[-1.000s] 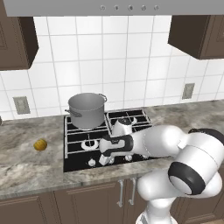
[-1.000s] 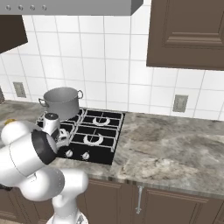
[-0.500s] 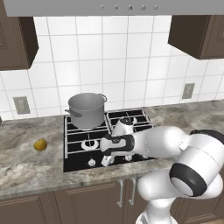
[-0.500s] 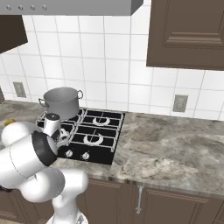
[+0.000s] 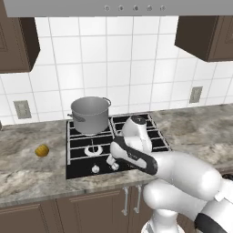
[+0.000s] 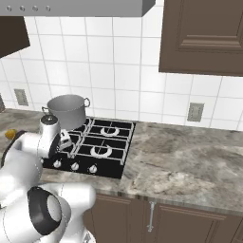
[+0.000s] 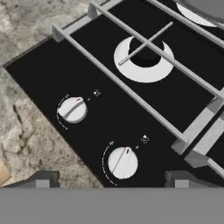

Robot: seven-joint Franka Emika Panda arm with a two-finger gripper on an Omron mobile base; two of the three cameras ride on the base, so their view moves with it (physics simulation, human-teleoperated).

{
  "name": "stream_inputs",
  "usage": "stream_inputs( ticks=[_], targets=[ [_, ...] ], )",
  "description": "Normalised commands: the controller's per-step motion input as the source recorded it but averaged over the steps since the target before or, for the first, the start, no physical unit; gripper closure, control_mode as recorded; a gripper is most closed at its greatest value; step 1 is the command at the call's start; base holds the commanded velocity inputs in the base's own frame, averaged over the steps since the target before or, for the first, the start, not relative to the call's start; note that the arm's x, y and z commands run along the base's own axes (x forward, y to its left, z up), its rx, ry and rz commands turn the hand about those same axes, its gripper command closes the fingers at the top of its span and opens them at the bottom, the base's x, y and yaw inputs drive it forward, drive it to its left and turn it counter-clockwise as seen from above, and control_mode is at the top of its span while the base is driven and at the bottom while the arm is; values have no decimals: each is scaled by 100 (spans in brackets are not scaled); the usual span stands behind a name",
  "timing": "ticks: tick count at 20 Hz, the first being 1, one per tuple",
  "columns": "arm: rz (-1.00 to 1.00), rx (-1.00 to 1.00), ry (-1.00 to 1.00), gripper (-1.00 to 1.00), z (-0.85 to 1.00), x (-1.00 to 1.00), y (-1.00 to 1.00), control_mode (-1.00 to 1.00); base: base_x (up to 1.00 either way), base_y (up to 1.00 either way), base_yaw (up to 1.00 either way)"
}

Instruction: Turn on the burner for the pot on the stove. Wait thirty seconds for the pot to heat up. Then add the squash to the pot.

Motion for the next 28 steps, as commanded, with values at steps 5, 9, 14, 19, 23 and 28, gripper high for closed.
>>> stream_inputs(
  ticks=[5,9,14,19,23,28],
  targets=[
    [-5,0,-8,-100,100,-21,6,-100,0,0,0],
    [0,0,-6,-100,61,-43,0,-100,0,0,0],
    [0,0,-1,-100,1,-7,0,-100,0,0,0],
    [0,0,0,-100,0,0,0,-100,0,0,0],
    [0,0,0,-100,0,0,0,-100,0,0,0],
    [0,0,0,-100,0,0,0,-100,0,0,0]
  ],
)
